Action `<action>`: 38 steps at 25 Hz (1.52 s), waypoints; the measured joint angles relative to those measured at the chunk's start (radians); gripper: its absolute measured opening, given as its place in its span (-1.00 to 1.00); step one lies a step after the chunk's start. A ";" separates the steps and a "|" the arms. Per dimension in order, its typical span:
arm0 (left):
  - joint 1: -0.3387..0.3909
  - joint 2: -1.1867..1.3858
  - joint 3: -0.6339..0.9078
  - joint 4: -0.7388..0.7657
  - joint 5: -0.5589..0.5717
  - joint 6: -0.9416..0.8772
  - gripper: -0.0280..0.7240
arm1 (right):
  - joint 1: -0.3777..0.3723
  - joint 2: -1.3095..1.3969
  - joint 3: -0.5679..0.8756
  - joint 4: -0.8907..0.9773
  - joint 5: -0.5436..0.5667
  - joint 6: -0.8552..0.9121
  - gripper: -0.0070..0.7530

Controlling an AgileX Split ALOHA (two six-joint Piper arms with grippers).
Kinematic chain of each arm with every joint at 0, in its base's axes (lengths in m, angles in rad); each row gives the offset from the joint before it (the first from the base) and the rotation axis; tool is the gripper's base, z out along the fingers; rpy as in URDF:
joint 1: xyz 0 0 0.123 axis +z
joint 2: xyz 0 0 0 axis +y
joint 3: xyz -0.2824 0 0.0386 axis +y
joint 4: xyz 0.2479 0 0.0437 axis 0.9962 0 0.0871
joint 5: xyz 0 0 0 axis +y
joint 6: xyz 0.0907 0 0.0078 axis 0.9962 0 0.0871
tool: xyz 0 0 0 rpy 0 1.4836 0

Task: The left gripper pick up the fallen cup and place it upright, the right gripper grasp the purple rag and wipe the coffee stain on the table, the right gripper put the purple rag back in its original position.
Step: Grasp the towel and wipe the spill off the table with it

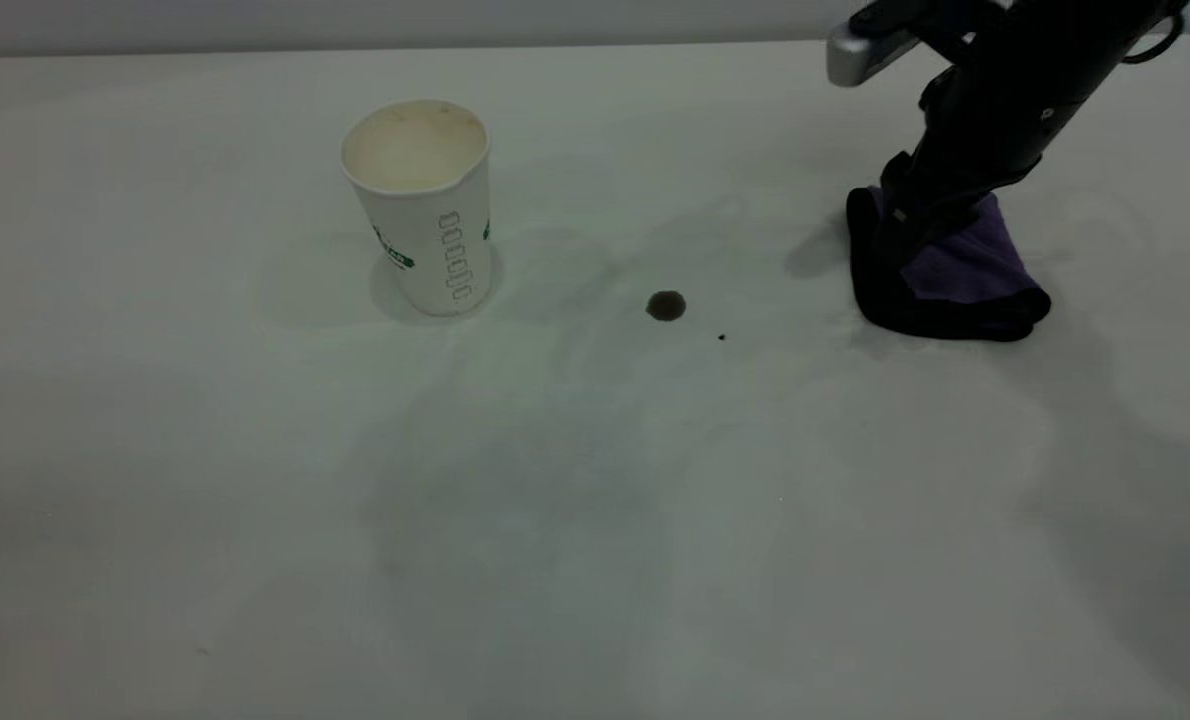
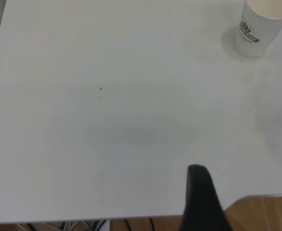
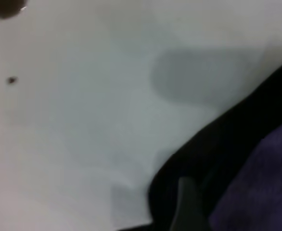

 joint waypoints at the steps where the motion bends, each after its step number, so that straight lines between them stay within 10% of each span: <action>1: 0.000 0.000 0.000 0.000 0.000 0.000 0.50 | -0.007 0.014 -0.016 -0.002 0.000 0.000 0.56; 15: 0.000 0.000 0.000 0.000 0.000 0.000 0.50 | -0.071 0.098 -0.051 -0.041 -0.055 -0.003 0.26; 23: 0.000 0.000 0.000 0.000 0.000 0.000 0.50 | 0.002 0.118 -0.063 -0.038 -0.076 -0.004 -0.83; 38: 0.000 0.000 0.000 0.000 0.000 0.000 0.50 | 0.256 0.227 -0.250 0.174 -0.131 -0.007 -0.86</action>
